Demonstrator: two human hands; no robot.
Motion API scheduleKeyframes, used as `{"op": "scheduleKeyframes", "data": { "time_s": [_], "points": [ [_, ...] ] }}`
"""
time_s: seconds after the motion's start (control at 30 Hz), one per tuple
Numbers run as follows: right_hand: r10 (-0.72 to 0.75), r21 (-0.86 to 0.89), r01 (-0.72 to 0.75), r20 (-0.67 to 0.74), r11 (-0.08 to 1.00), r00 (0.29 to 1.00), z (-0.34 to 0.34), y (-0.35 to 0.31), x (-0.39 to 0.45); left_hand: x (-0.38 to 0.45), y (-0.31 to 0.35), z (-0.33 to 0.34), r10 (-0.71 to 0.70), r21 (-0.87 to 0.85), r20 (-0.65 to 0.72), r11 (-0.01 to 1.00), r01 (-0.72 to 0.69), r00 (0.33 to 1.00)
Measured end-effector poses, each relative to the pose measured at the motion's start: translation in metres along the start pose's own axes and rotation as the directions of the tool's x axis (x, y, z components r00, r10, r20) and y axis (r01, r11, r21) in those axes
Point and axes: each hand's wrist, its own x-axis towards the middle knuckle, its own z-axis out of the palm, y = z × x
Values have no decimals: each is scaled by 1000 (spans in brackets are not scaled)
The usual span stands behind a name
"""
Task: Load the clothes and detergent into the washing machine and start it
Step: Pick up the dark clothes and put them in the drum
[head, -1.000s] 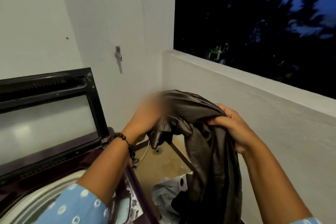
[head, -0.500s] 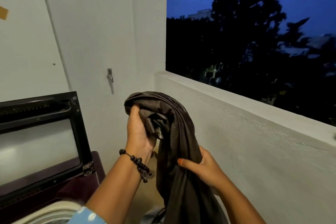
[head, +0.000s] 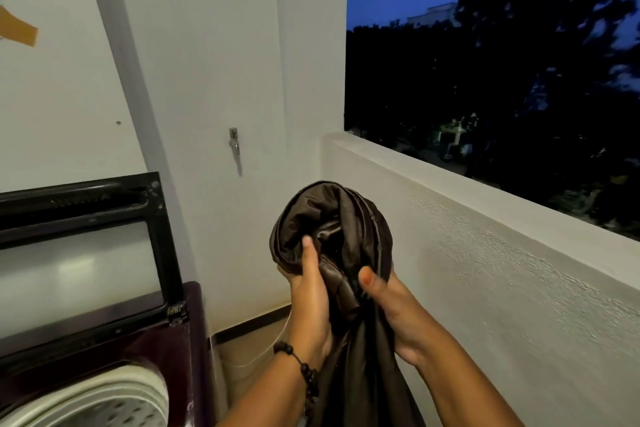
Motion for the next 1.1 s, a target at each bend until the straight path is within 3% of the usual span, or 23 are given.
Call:
{"op": "scheduleKeyframes", "data": {
  "time_s": [0.13, 0.2, 0.3, 0.37, 0.43, 0.5, 0.57, 0.63, 0.67, 0.73, 0.83, 1.0, 1.1],
  "points": [
    [-150, -100, 138, -128, 985, 980, -4, 4, 13, -5, -15, -7, -59, 109, 106, 993, 47, 993],
    [-213, -168, 187, -146, 968, 966, -14, 0, 19, -9, -15, -21, -20, 151, 197, 988, -10, 980],
    [-271, -426, 219, -65, 878, 960, -34, -11, 24, -10, 5, -40, 117, 285, 189, 944, -168, 975],
    [-270, -589, 243, 44, 771, 962, -42, -19, 26, -11, 33, -45, 203, 443, 260, 843, -304, 944],
    [-220, -698, 271, 164, 663, 962, -45, -25, 29, -10, 61, -41, 234, 663, 386, 602, -445, 892],
    [-170, -789, 311, 261, 530, 950, -41, -28, 32, -10, 77, -29, 185, 802, 536, 193, -565, 824],
    [-135, -815, 363, 339, 452, 931, -36, -28, 34, -7, 81, -14, 28, 800, 588, -172, -575, 809],
    [-114, -814, 383, 372, 438, 921, -33, -29, 36, 1, 75, -4, -112, 751, 560, -350, -560, 821],
    [-111, -826, 374, 362, 422, 926, -34, -29, 36, 5, 71, -3, -140, 747, 549, -360, -559, 824],
    [-107, -862, 325, 308, 389, 945, -40, -31, 34, 16, 63, -6, -122, 779, 548, -286, -558, 827],
    [-29, -870, 242, 254, 430, 967, -57, -29, 33, 30, 55, -15, 3, 827, 562, 10, -562, 827],
    [190, -689, 71, 296, 721, 936, -82, 1, 35, 36, 67, -14, 219, 734, 503, 403, -547, 836],
    [146, -549, 47, 302, 834, 942, -83, 28, 36, 39, 78, -9, 358, 619, 342, 610, -495, 869]
  ]
}}
